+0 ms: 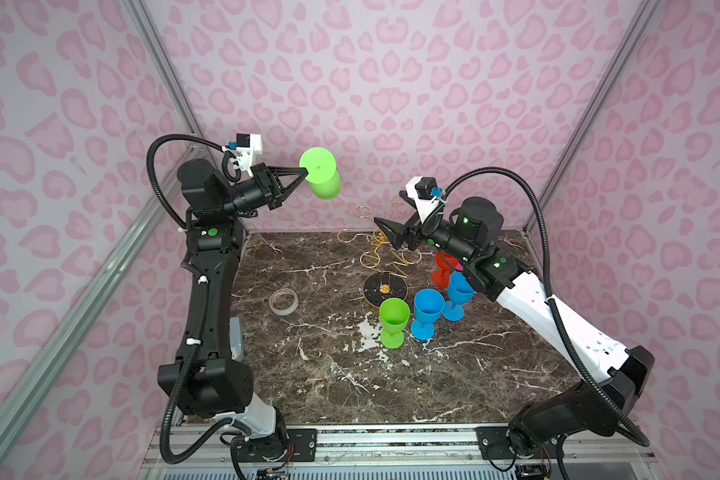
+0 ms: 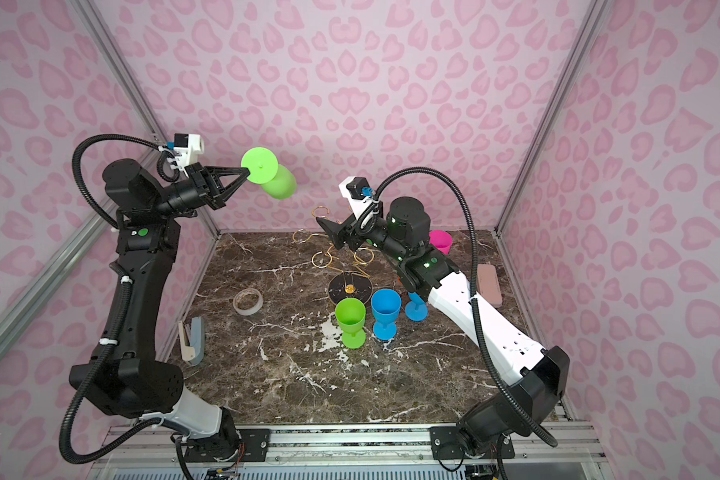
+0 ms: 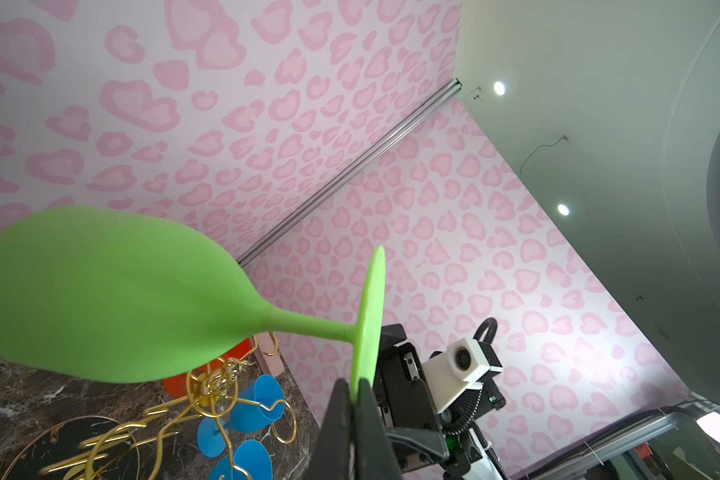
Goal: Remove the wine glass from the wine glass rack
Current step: 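Raise the green glass clear of the rack while the right gripper reaches to its bowl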
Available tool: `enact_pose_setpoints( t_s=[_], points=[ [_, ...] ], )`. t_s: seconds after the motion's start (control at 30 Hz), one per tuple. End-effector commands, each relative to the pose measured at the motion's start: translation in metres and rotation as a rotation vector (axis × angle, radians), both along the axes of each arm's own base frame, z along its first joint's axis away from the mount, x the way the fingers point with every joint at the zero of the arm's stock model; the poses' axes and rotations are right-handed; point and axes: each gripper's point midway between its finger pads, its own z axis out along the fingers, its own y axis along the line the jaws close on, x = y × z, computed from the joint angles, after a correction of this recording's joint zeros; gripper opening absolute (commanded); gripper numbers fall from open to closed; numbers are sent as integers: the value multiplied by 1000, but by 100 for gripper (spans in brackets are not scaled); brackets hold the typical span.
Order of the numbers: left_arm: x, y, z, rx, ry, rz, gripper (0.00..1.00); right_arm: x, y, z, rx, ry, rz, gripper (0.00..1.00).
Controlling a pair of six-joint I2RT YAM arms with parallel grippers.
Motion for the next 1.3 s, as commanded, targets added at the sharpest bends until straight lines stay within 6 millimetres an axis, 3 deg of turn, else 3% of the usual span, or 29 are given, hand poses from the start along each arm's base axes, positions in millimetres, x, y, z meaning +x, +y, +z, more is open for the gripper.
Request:
enact_pose_setpoints(
  t_s=[0.0,0.33,0.57,0.73,1.27],
  points=[
    [-18,-4,16,-5,-69,-7,4,-5,14,15,-4,-131,8,94],
    [-56,-41,31,-50,-99,-118,4,0,44,17,-16,-263,-4,98],
    [-77,-58,37,-48,-118,-174,4,7,42,23,3,-305,-51,98],
    [-82,-63,34,-52,-105,-187,4,8,33,30,24,-338,-102,98],
    [-102,-80,35,-66,-93,-255,4,22,32,38,60,-362,-145,98]
  ],
)
